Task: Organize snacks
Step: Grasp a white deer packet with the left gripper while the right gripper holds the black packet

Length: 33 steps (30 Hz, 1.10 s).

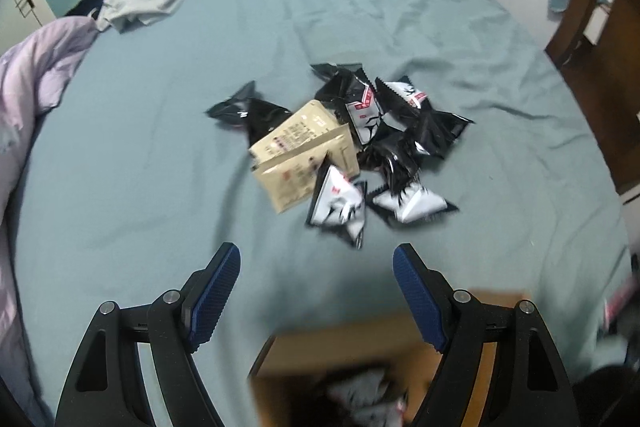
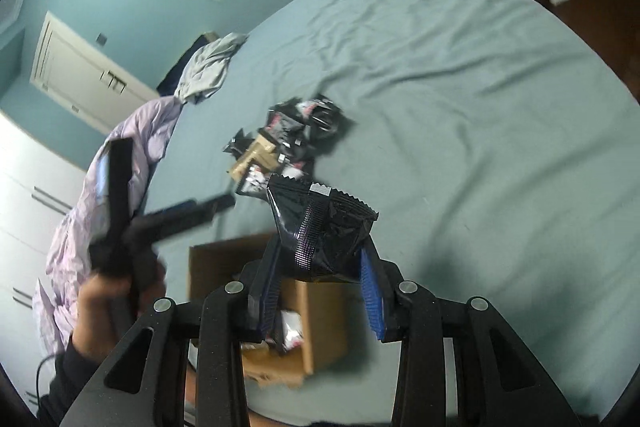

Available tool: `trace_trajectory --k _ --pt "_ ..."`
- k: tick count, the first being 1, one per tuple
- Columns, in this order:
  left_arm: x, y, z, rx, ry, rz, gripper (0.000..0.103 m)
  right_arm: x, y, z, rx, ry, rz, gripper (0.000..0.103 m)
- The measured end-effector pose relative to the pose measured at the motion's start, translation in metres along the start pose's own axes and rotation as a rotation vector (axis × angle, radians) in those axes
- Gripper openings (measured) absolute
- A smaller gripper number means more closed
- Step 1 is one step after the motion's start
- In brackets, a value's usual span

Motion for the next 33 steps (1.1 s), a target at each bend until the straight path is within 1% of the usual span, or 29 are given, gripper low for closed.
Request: trace_trajectory --k 3,6,8,10,12,13,14,15,16,19,20,24,26,29,31,33 --pt "-0.013 0.022 0.009 0.002 -0.024 -0.060 0.080 0.009 -0.001 0.005 0.016 0.018 -0.026 0.035" --pt "-0.022 0.043 0.017 0.005 -0.037 -0.116 0.080 0.001 0.006 0.000 0.032 0.006 -0.018 0.035" --pt "-0.024 0.054 0.022 -0.012 -0.042 -0.138 0.079 -0.003 0.011 -0.003 0.035 -0.009 -0.015 0.035" --pt "-0.026 0.066 0.024 0.002 -0.056 -0.168 0.078 -0.002 0.016 -0.006 0.046 -0.029 -0.022 0.035" --pt "-0.025 0.074 0.023 0.038 -0.092 -0.195 0.067 0.000 0.022 -0.005 0.062 -0.036 -0.033 0.035" --pt "-0.024 0.076 0.022 0.063 -0.113 -0.199 0.059 0.000 0.023 -0.005 0.070 -0.037 -0.038 0.035" --pt "-0.024 0.076 0.021 0.071 -0.126 -0.191 0.048 0.000 0.026 -0.006 0.073 -0.037 -0.039 0.035" --pt "-0.024 0.074 0.021 0.050 -0.124 -0.181 0.036 0.000 0.026 -0.006 0.075 -0.038 -0.038 0.035" --pt "-0.022 0.074 0.022 0.027 -0.105 -0.178 0.036 -0.001 0.026 -0.006 0.081 -0.038 -0.036 0.035" --pt "-0.016 0.068 0.026 0.000 -0.068 -0.147 0.035 -0.003 0.031 -0.007 0.083 -0.033 -0.033 0.035" --pt "-0.013 0.064 0.026 0.001 -0.072 -0.137 0.033 -0.003 0.032 -0.007 0.085 -0.034 -0.031 0.035" --pt "-0.005 0.037 0.012 0.030 -0.132 -0.092 0.027 -0.001 0.034 -0.011 0.106 -0.058 -0.023 0.035" --pt "-0.002 0.016 0.002 0.034 -0.147 -0.061 0.027 0.000 0.032 -0.015 0.115 -0.073 -0.017 0.035" --pt "0.005 -0.018 -0.011 0.058 -0.146 -0.006 0.027 0.003 0.030 -0.020 0.124 -0.097 -0.008 0.035" --pt "0.013 -0.037 -0.019 0.103 -0.135 0.026 0.027 0.005 0.028 -0.024 0.155 -0.120 -0.001 0.035" --pt "0.024 -0.054 -0.029 0.117 -0.127 0.043 0.027 0.007 0.026 -0.028 0.173 -0.138 0.009 0.035"
Point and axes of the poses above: each gripper's, at about its wrist camera, not at the fingertips, and y roughly the way its jaws point, z to its right, x to its underside, the point moved 3 cm from there along y, roughly the way its jaws point, and after that the axes turned 9 degrees about -x, right-handed, at the moved point
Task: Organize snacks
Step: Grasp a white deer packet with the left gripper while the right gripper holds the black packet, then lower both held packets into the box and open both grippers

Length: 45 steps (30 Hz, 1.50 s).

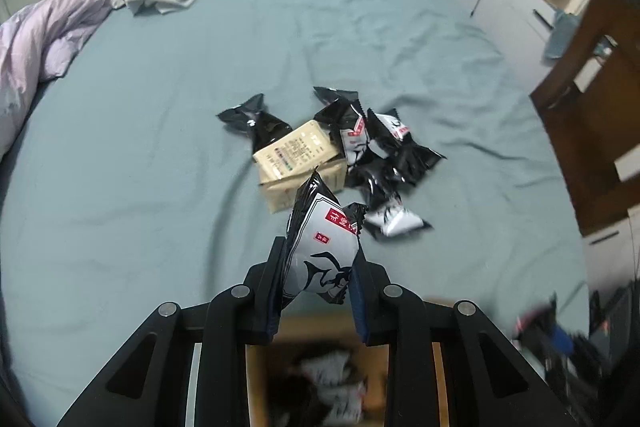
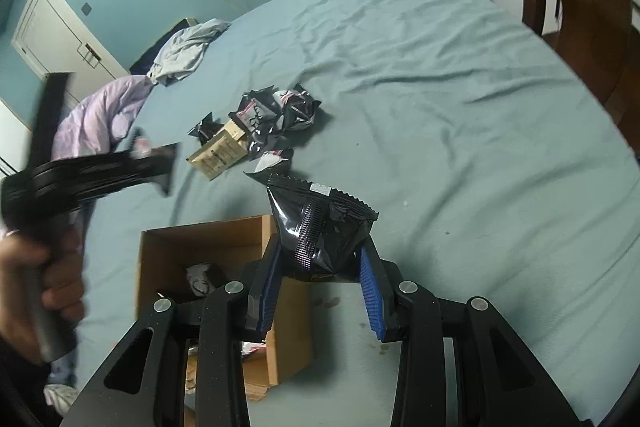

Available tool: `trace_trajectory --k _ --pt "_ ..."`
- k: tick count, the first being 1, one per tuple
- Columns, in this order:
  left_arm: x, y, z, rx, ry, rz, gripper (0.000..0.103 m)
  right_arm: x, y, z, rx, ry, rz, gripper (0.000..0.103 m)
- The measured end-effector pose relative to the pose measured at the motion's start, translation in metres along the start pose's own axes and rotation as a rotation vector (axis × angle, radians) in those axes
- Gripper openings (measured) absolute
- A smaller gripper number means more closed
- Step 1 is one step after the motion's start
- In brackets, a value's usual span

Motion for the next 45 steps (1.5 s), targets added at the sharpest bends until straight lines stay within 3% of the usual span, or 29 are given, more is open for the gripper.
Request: trace_trajectory --k 5,10,14,18,23,26,30,34,37,38,41,45 --pt "0.024 -0.038 -0.011 0.045 0.035 0.035 0.027 0.002 -0.004 -0.007 -0.007 -0.015 0.011 0.035" --pt "0.048 -0.051 -0.004 0.123 0.061 0.044 0.027 0.004 -0.007 -0.010 0.006 -0.042 0.015 0.035" --pt "0.068 -0.041 0.012 0.132 0.119 0.061 0.027 0.007 -0.010 -0.016 0.021 -0.074 0.030 0.035" --pt "0.080 -0.027 0.028 0.153 0.170 0.028 0.027 0.009 -0.010 -0.020 0.020 -0.090 0.044 0.035" --pt "0.085 -0.001 0.034 0.101 0.180 -0.007 0.027 0.010 0.003 -0.022 0.012 -0.095 0.010 0.035" --pt "0.089 0.019 0.035 0.109 0.180 -0.052 0.027 0.008 0.011 -0.027 0.008 -0.107 -0.002 0.035" --pt "0.096 0.037 0.046 0.049 0.259 -0.070 0.028 0.006 0.023 -0.034 0.030 -0.155 -0.014 0.035" --pt "0.095 0.042 0.045 0.045 0.260 -0.071 0.031 0.007 0.030 -0.035 0.033 -0.165 -0.031 0.035" --pt "0.094 0.039 0.044 0.077 0.248 -0.096 0.038 0.007 0.032 -0.036 0.033 -0.165 -0.031 0.035" --pt "0.093 0.035 0.043 0.080 0.241 -0.095 0.047 0.006 0.032 -0.037 0.033 -0.168 -0.029 0.035" --pt "0.083 0.012 0.029 0.022 0.193 -0.015 0.068 0.009 0.032 -0.040 0.031 -0.186 -0.027 0.035" --pt "0.069 -0.008 0.002 -0.064 0.131 0.043 0.076 0.017 0.037 -0.051 0.015 -0.244 -0.051 0.035"
Point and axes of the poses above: each gripper's, at about its wrist camera, not at the fingertips, and y roughly the way its jaws point, z to its right, x to its underside, the point moved 3 cm from there along y, roughly the way its jaws point, and after that the axes turned 9 degrees about -x, right-handed, at the moved point
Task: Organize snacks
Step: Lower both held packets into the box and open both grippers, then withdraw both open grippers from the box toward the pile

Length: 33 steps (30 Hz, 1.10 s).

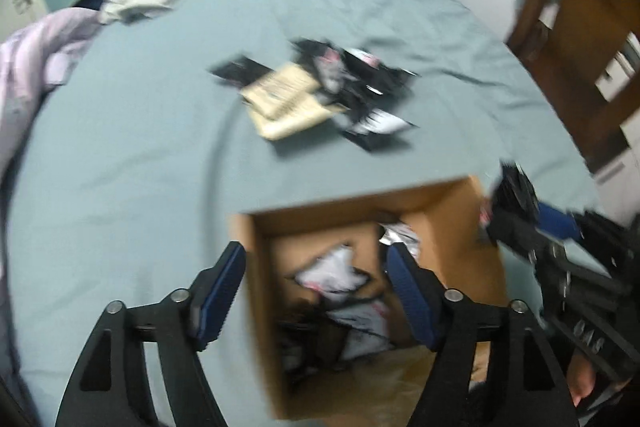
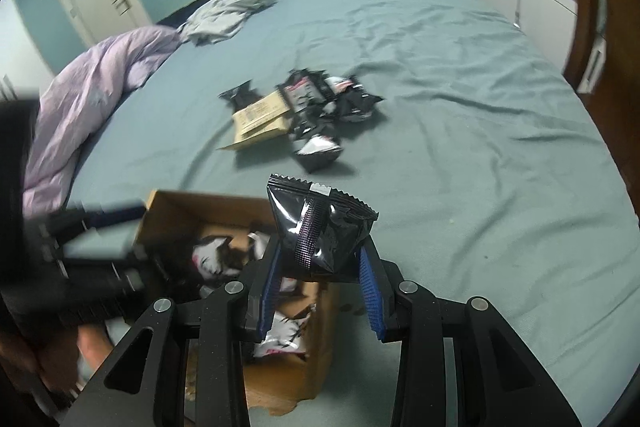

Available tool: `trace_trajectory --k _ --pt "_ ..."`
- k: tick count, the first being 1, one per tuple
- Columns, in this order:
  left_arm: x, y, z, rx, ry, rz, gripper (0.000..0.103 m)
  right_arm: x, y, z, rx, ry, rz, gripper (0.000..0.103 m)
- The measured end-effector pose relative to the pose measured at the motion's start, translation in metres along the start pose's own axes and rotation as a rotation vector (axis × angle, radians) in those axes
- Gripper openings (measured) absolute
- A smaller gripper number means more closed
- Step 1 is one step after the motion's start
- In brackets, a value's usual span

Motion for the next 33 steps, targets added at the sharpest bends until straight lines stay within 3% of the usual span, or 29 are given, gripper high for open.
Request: trace_trajectory --k 5,14,20,24,27,29,33 --pt "0.004 0.001 -0.029 -0.125 -0.024 -0.003 0.076 0.005 0.006 -0.019 0.013 -0.109 -0.013 0.035" --pt "-0.001 -0.002 -0.040 -0.102 -0.067 0.002 0.076 0.013 0.022 -0.035 0.081 -0.181 -0.046 0.037" --pt "0.003 -0.001 -0.038 -0.119 -0.058 -0.007 0.076 0.012 0.035 -0.037 0.063 -0.182 -0.125 0.039" --pt "0.007 -0.004 -0.041 -0.142 -0.068 -0.002 0.076 0.010 0.029 -0.034 0.045 -0.145 -0.101 0.040" --pt "0.010 -0.004 -0.044 -0.147 -0.079 -0.012 0.076 0.009 0.013 -0.037 0.045 -0.157 -0.031 0.056" --pt "0.010 -0.004 -0.045 -0.152 -0.084 -0.014 0.076 0.008 0.000 -0.037 0.052 -0.155 0.034 0.075" --pt "0.011 -0.005 -0.047 -0.170 -0.097 -0.011 0.076 0.008 -0.023 -0.029 0.107 -0.127 0.135 0.082"
Point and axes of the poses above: each gripper's, at about its wrist camera, not at the fingertips, and y roughly the way its jaws point, z to its right, x to its underside, the point moved 3 cm from there along y, roughly the way its jaws point, and after that the axes turned 9 degrees about -x, right-handed, at the moved point
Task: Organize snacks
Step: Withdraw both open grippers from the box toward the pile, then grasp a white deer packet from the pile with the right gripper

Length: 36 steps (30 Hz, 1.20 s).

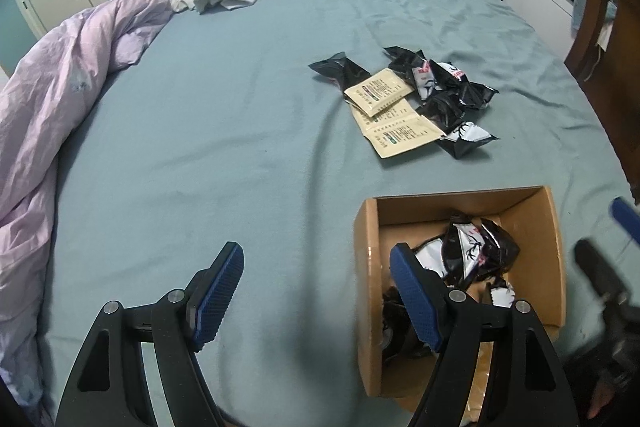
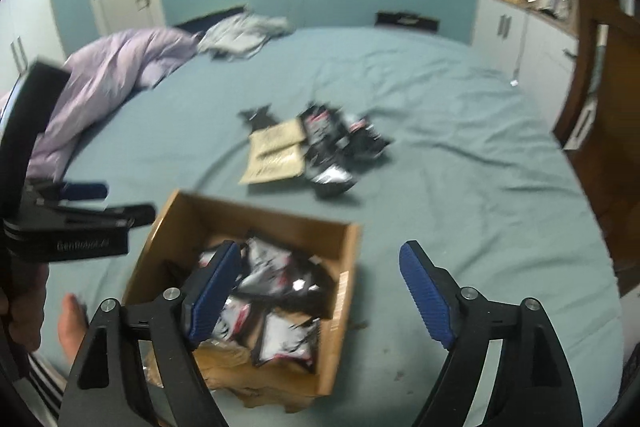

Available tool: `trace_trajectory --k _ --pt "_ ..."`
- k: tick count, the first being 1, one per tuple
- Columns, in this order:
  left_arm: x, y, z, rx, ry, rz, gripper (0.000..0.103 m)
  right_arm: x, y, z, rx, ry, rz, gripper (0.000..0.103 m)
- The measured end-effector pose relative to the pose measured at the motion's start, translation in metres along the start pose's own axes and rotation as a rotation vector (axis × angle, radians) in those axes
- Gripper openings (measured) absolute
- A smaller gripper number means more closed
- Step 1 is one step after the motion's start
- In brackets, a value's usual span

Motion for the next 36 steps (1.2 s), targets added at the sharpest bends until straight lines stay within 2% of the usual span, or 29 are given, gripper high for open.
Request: trace_trajectory --k 3,8,12,16,21,25,30,32,36 --pt "0.001 0.000 -0.002 -0.007 -0.007 0.003 0.076 0.001 -0.007 0.014 0.017 0.062 0.003 0.082" --pt "-0.003 0.002 -0.003 0.022 -0.027 -0.011 0.077 -0.004 -0.001 0.035 -0.063 0.188 -0.029 0.082" --pt "-0.007 0.005 0.001 0.079 -0.035 -0.028 0.077 -0.027 0.020 0.051 -0.065 0.195 -0.080 0.082" --pt "-0.012 0.006 0.005 0.123 -0.037 -0.043 0.077 -0.046 0.049 0.065 -0.107 0.226 -0.119 0.082" --pt "-0.017 0.012 0.004 0.175 -0.072 -0.072 0.079 -0.074 0.087 0.071 -0.065 0.189 -0.135 0.082" --pt "-0.020 0.022 -0.001 0.192 -0.108 -0.109 0.079 -0.083 0.133 0.068 -0.119 0.178 -0.244 0.082" --pt "-0.023 0.030 -0.004 0.206 -0.142 -0.137 0.079 -0.086 0.184 0.072 -0.304 0.227 -0.440 0.082" --pt "-0.024 0.029 -0.003 0.193 -0.137 -0.126 0.079 -0.087 0.195 0.077 -0.304 0.241 -0.462 0.082" --pt "-0.026 0.027 0.003 0.180 -0.108 -0.110 0.079 -0.091 0.214 0.085 -0.247 0.211 -0.489 0.082"
Point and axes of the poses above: each gripper's, at about its wrist camera, not at the fingertips, and y roughly the way its jaws point, z to its right, x to its underside, the point moved 3 cm from there along y, roughly the way its jaws point, and after that the axes turned 9 degrees about -x, right-handed, at the moved point
